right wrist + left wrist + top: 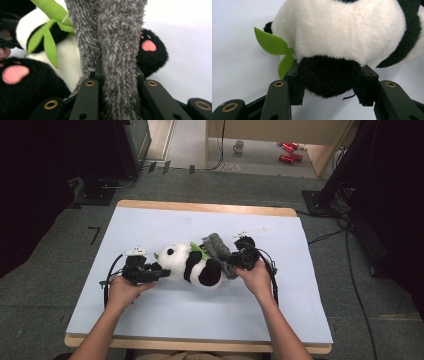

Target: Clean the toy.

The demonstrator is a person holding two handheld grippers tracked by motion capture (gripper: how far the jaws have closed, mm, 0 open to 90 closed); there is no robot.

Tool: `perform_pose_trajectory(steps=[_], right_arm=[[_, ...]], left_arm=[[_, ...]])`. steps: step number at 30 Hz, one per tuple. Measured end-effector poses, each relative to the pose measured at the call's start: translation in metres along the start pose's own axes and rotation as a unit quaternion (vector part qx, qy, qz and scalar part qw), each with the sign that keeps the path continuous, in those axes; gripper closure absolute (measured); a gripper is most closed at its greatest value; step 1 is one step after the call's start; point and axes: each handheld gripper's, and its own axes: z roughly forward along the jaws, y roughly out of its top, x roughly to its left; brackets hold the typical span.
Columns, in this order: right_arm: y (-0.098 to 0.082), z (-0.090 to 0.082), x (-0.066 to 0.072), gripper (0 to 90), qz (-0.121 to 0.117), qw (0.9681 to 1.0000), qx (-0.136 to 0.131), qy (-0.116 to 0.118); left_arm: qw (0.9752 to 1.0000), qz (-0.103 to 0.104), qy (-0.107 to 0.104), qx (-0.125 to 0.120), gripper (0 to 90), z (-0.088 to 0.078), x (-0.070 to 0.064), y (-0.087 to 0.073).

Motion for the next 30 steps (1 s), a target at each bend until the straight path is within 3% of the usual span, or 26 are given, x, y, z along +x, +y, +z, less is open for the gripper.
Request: perform_pose_trajectory(steps=[15,20,24,30], right_arm=[[-0.025,-0.009,-0.015,76.3,0.026,0.9991,0.02,-0.028],[-0.033,-0.007,-0.016,76.2,0.02,0.9976,0.04,-0.052],[-0.036,-0.013,-0.021,76.2,0.03,0.9958,0.054,-0.068],[-0.03,-0.039,-0.026,76.3,0.043,0.9966,0.021,-0.066]], left_arm=[[0.9998,-0.009,-0.013,0.008,50.2,0.002,0.006,0.011],[0.9998,-0.007,-0.017,0.012,50.3,0.003,0.009,0.015],[0.9997,-0.013,-0.02,0.011,50.4,0.003,0.011,0.017],[0.9996,-0.014,-0.02,0.012,50.4,0.004,0.011,0.017]])
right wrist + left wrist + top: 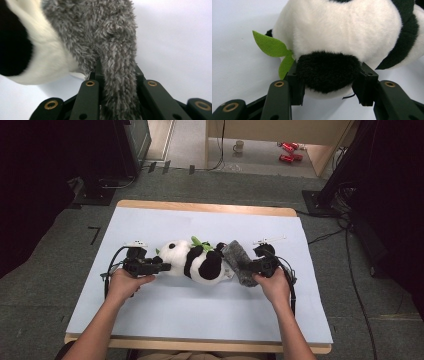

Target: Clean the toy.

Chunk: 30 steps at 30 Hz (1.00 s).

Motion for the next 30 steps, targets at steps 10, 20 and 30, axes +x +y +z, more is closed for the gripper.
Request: perform_pose_trajectory(steps=[10,20,30], right_arm=[[0.019,-0.016,0.016,76.3,-0.02,0.9984,-0.046,0.027],[0.041,-0.003,0.036,76.2,-0.049,0.9959,-0.053,0.056],[0.053,0.024,0.06,76.1,-0.084,0.9919,-0.023,0.092]], left_arm=[[0.9999,0.008,0.008,-0.006,50.3,0.0,-0.003,-0.005],[0.9997,0.009,0.016,-0.016,50.2,0.001,-0.006,-0.007],[0.9988,0.021,0.039,-0.021,50.2,0.002,-0.012,-0.015]])
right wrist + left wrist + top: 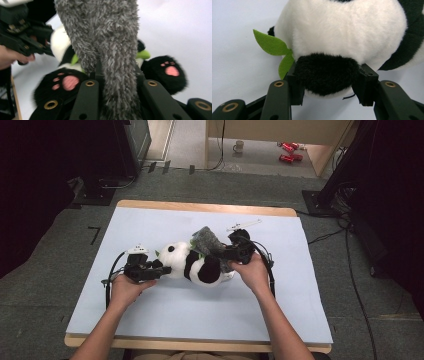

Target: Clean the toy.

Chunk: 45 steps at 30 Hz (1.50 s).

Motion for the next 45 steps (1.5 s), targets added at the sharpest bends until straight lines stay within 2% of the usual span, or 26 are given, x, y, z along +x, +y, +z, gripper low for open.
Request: perform_pose_trajectory(steps=[3,7,10,13,23,29,34,36,38,40,45], right_arm=[[-0.005,0.006,-0.005,76.0,0.012,0.9999,-0.003,0.009],[-0.012,0.006,-0.012,75.8,0.027,0.9996,-0.002,0.008],[-0.016,0.007,-0.015,75.7,0.029,0.9996,0.002,-0.003],[-0.022,0.006,-0.022,75.9,0.041,0.999,0.01,-0.016],[-0.042,-0.001,-0.034,76.7,0.06,0.9976,0.014,-0.031],[-0.056,-0.004,-0.038,76.9,0.076,0.9954,0.034,-0.047],[-0.065,-0.002,-0.04,76.9,0.074,0.9932,0.061,-0.067],[-0.069,-0.002,-0.041,76.8,0.074,0.9901,0.087,-0.081],[-0.071,-0.006,-0.044,76.8,0.082,0.9878,0.098,-0.089],[-0.07,-0.015,-0.047,76.8,0.088,0.9872,0.094,-0.095],[-0.06,-0.038,-0.042,76.8,0.091,0.9902,0.055,-0.091]], left_arm=[[1.0,0.002,0.001,-0.001,50.1,0.0,-0.001,-0.001],[1.0,0.004,-0.001,-0.003,50.1,0.001,-0.001,0.0],[1.0,-0.003,-0.005,-0.002,50.1,0.001,0.001,0.001],[1.0,-0.004,-0.006,0.0,50.1,0.002,0.001,0.002],[0.9999,-0.009,-0.008,0.007,50.2,0.004,0.004,0.01],[0.9997,-0.016,-0.016,0.009,50.2,0.005,0.007,0.014],[0.9994,-0.025,-0.023,0.009,50.2,0.006,0.011,0.019],[0.9991,-0.03,-0.027,0.011,50.3,0.007,0.012,0.02],[0.999,-0.032,-0.028,0.012,50.4,0.007,0.013,0.022],[0.999,-0.032,-0.029,0.012,50.5,0.007,0.014,0.022],[0.9991,-0.03,-0.027,0.009,50.5,0.008,0.012,0.022]])
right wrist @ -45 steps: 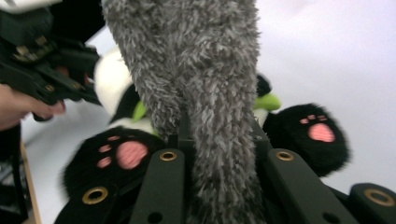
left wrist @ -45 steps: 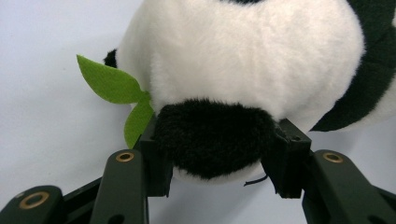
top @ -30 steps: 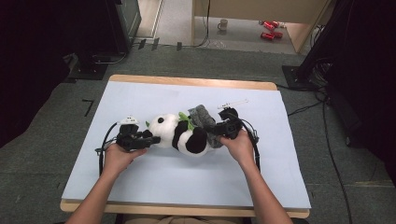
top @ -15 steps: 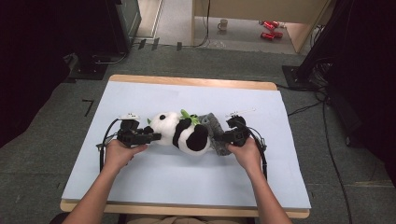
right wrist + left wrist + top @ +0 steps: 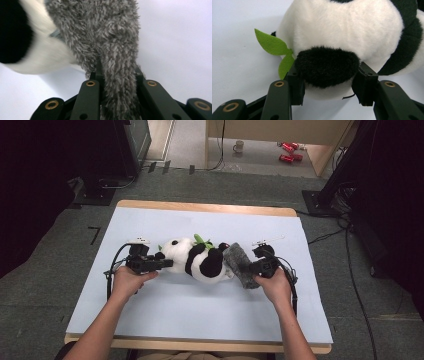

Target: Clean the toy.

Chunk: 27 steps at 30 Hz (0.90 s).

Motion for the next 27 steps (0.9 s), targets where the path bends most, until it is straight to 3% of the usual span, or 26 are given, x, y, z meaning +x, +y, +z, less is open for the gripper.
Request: perform_pose_trajectory(steps=[6,10,18,23,27], right_arm=[[0.015,-0.025,0.015,76.7,-0.003,0.9989,-0.039,0.025],[0.023,-0.033,0.025,76.5,-0.014,0.9981,-0.048,0.036],[0.042,-0.054,0.053,76.2,-0.052,0.9941,-0.075,0.06],[0.05,-0.054,0.076,75.6,-0.08,0.9904,-0.075,0.084],[0.053,-0.041,0.089,75.2,-0.1,0.9896,-0.052,0.089]], left_arm=[[0.9999,0.012,0.006,-0.009,50.3,0.0,-0.003,-0.004],[0.9998,0.014,0.008,-0.009,50.3,0.0,-0.004,-0.005],[0.9994,0.026,0.021,-0.013,50.3,0.0,-0.011,-0.01],[0.999,0.033,0.026,-0.012,50.2,0.0,-0.015,-0.014],[0.9988,0.038,0.028,-0.01,49.9,0.0,-0.017,-0.017]])
